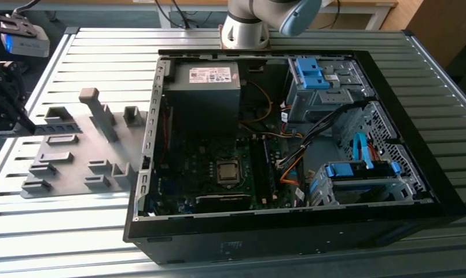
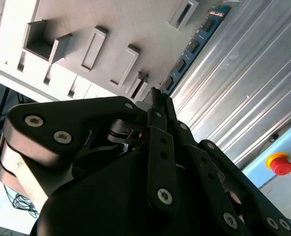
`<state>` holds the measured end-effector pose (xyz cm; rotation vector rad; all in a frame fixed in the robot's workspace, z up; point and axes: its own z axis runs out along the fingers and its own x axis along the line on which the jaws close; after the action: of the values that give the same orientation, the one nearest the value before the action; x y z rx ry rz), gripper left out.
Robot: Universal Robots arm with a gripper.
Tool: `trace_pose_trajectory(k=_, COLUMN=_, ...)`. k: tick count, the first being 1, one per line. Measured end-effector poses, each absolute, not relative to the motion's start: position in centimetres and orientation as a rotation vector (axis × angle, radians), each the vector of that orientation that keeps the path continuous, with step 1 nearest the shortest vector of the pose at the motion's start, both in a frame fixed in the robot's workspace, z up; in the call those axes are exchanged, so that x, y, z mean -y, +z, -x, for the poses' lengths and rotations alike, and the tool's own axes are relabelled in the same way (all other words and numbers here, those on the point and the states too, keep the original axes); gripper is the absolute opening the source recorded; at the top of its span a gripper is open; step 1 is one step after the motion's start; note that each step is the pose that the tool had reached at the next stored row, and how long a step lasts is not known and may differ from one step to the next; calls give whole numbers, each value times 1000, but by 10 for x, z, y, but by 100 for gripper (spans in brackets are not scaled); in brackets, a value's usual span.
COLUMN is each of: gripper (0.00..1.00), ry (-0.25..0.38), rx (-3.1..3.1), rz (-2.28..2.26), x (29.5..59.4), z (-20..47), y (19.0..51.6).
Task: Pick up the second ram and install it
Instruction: 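Pick up the second ram and move it above second insertion slot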
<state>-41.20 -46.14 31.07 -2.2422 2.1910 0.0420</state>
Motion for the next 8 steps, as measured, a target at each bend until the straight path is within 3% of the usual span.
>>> trace_pose_trajectory(k=8, gripper=14, ry=42, rx=-2191, rz=2242, x=461, z=412, y=316)
